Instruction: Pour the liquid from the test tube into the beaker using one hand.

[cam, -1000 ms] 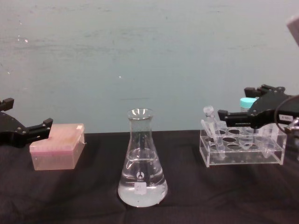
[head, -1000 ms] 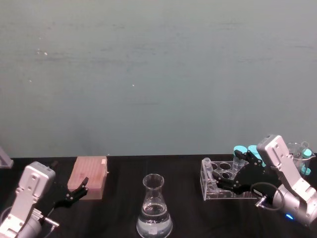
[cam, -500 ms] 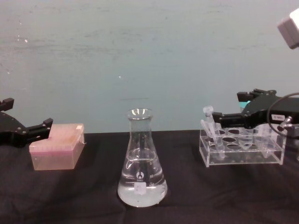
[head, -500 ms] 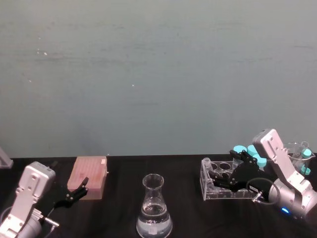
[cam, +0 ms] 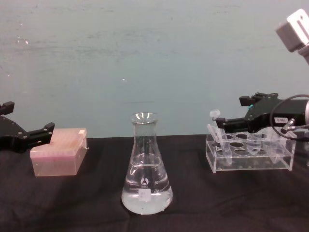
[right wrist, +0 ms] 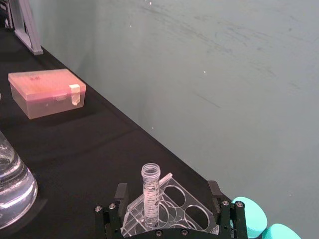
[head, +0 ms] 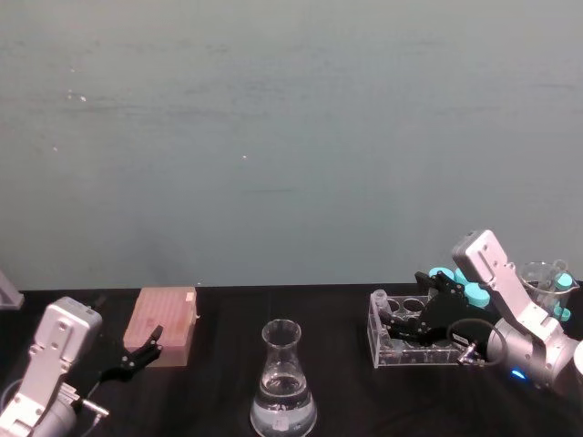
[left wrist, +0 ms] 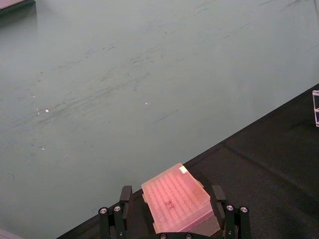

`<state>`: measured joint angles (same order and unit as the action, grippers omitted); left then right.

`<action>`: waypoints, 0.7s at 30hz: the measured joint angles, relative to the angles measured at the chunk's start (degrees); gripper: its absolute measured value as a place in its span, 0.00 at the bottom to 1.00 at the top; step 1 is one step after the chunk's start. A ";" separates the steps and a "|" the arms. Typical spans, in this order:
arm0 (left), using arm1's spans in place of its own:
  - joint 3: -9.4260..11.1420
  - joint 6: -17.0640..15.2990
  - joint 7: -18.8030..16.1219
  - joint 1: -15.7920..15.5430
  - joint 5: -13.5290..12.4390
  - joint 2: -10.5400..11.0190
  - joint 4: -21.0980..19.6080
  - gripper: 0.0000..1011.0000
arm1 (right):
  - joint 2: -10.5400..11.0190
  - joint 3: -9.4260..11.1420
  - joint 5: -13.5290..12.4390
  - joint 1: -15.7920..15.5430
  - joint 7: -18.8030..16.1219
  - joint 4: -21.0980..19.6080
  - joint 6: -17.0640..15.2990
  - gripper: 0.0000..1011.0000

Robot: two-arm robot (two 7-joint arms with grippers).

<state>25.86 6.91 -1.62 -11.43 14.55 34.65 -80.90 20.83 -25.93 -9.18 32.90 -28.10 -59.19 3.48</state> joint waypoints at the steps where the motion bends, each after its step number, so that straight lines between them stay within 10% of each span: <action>1: 0.00 0.00 0.00 0.00 0.00 0.00 0.00 0.99 | -0.14 -0.07 0.20 0.27 -0.18 0.46 0.11 0.99; 21: 0.00 0.00 0.00 0.00 0.00 0.00 0.00 0.99 | -4.16 -1.47 3.60 6.10 -2.81 10.42 2.56 0.99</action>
<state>25.86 6.90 -1.62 -11.43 14.55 34.64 -80.90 16.67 -27.40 -5.58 38.99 -30.91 -48.77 6.04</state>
